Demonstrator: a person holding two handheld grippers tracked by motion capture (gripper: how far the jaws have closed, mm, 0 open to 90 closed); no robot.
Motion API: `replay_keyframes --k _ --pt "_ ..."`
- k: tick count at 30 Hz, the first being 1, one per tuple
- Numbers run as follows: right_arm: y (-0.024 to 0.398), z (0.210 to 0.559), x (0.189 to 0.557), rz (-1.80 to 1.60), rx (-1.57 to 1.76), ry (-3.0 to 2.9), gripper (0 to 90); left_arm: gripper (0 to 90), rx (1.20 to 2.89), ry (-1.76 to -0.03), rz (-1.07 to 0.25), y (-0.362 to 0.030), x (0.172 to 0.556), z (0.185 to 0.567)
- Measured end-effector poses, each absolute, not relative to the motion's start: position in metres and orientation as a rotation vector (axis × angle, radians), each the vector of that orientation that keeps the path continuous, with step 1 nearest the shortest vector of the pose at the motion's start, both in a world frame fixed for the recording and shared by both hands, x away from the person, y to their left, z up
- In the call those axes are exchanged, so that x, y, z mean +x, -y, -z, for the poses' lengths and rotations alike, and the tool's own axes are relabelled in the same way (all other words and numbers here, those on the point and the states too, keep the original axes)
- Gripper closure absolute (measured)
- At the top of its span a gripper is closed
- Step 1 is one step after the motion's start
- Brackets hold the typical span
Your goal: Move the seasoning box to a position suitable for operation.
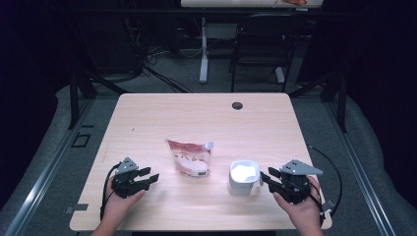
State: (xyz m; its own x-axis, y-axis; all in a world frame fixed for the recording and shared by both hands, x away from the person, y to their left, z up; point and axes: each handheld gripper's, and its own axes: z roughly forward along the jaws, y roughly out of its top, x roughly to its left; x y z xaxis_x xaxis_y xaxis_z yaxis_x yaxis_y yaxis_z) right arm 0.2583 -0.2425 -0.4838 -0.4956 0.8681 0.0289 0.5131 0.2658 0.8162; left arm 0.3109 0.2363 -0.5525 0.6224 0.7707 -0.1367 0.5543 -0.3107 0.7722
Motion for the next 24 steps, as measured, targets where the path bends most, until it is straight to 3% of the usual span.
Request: replay_keyframes --k 12,19,24 --pt "0.220 0.453 0.287 -1.041 1.264 -2.155 62.5 51.8 1.998 -1.036 -0.318 -0.237 0.310 0.552" --pt "0.213 0.457 0.288 -1.012 1.245 -2.185 76.8 51.8 2.002 -1.044 -0.323 -0.239 0.309 0.553" --pt "0.214 0.458 0.285 -1.016 1.246 -2.176 82.4 51.8 2.002 -1.045 -0.324 -0.240 0.308 0.553"
